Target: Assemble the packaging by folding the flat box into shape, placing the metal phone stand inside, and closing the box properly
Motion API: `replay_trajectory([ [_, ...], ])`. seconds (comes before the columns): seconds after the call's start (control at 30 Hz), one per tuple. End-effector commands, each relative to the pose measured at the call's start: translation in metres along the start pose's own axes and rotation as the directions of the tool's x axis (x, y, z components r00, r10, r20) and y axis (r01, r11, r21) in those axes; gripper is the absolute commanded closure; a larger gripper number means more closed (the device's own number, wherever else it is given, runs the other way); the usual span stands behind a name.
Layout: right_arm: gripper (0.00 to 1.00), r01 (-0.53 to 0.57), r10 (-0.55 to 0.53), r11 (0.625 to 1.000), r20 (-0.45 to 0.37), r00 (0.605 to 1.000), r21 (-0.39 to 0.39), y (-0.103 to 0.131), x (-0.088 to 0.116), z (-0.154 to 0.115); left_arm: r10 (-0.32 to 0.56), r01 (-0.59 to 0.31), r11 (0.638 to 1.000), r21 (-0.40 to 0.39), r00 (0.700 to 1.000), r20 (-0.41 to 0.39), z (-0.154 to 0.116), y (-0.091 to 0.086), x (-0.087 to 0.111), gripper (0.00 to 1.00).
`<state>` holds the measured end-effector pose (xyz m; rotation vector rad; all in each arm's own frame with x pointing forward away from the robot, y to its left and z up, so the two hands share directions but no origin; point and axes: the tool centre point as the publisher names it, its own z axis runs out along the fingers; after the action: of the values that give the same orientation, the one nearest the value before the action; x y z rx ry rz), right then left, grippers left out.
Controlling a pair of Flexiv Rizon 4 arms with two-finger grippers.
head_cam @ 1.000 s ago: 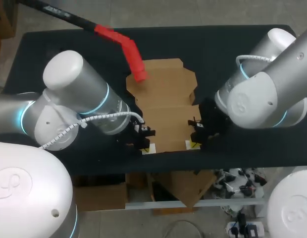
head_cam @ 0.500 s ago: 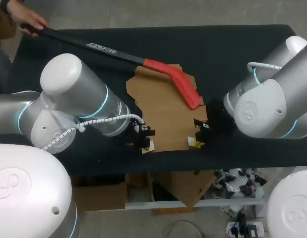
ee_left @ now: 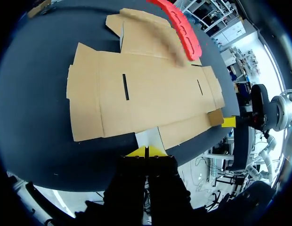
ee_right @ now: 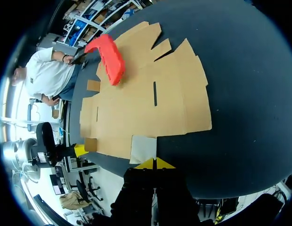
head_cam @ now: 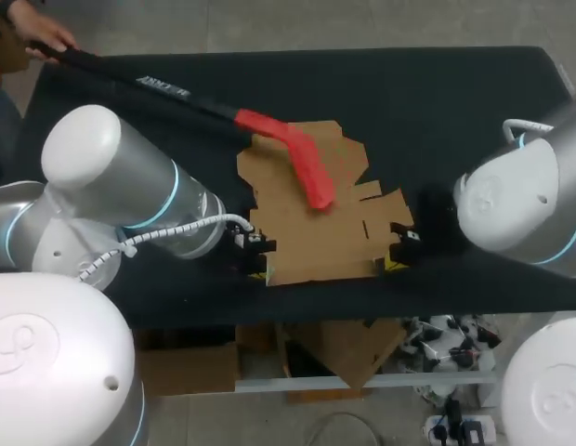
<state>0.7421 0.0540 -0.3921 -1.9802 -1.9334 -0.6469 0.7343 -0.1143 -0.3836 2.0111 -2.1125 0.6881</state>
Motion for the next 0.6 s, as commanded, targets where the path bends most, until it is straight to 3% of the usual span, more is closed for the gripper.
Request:
replay_trajectory([
  [0.03,1.00,0.000,-0.001,1.000,-0.142,0.990,-0.003,-0.003,-0.009,-0.021,-0.002,0.002,1.000,0.016,1.000,0.001,-0.015,0.007,-0.004,1.00],
  [0.6,1.00,0.009,-0.013,1.000,-0.218,0.976,-0.020,-0.001,-0.029,-0.048,0.022,-0.021,0.999,0.047,1.000,-0.018,-0.039,0.009,-0.012,1.00],
])
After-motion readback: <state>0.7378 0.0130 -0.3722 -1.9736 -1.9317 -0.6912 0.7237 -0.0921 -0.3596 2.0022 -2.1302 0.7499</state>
